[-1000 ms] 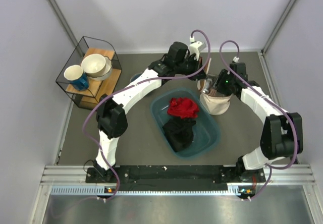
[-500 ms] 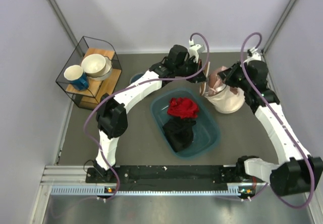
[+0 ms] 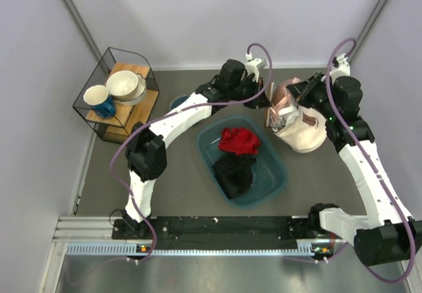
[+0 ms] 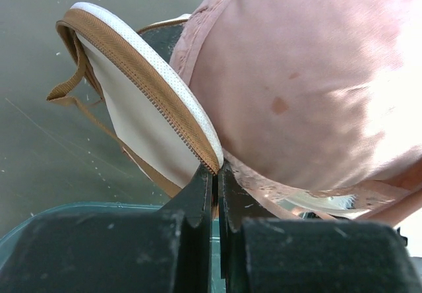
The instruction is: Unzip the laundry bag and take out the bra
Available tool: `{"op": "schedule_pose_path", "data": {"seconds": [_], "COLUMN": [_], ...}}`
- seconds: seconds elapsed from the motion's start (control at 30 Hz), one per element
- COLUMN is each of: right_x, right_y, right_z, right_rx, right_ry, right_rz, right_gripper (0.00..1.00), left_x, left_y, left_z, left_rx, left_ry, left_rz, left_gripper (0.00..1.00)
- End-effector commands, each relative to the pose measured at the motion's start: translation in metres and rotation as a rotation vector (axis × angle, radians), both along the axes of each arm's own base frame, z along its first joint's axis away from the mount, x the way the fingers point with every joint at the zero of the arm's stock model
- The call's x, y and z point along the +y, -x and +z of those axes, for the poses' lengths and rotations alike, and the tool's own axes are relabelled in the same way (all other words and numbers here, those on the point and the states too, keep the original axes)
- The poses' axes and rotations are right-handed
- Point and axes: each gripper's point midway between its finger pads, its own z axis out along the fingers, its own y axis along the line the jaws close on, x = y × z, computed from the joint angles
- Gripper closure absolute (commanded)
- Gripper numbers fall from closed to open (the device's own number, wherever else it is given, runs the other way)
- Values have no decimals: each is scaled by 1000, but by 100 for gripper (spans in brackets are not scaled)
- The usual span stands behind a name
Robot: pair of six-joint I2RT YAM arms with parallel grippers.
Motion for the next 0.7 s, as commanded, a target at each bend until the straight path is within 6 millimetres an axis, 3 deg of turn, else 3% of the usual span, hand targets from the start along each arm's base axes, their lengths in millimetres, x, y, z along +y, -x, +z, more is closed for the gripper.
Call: {"op": "schedule_pose_path", "data": {"seconds": [0.0, 0.1, 0.2, 0.23, 0.37, 0.47, 0.57, 0.63, 0.67], "right_x": [-5, -3, -3, -6, -14, -16, -12, -13, -13], "right_y": [-7, -23, -37, -42, -44, -42, -39, -39, -38], "right_z": [54, 26, -24, -50, -114, -147, -136, -112, -106], "right_rx": [-150, -78, 48, 110, 274, 378, 369, 307, 289], "right_ry": [13, 52, 83, 102, 155, 178, 157, 145, 148], "right_rz": [-35, -28, -34, -50, -82, -86, -72, -82, -74], "right_gripper": [100, 100, 100, 100, 100, 100, 100, 100, 84], "left_x": [-1, 0, 2, 3, 4, 4, 4, 4, 3], "left_y": [-5, -3, -1, 0, 4, 4, 6, 6, 7], "left_z": [25, 34, 43, 48, 59, 64, 63, 62, 62], "left_rx": [-49, -55, -76, -85, -93, -93, -90, -87, -86], "left_ry": [62, 77, 86, 92, 109, 121, 118, 118, 119], "left_rz": [18, 19, 14, 13, 1, 2, 0, 0, -4], "left_gripper": [100, 100, 100, 100, 100, 100, 100, 100, 100]}}
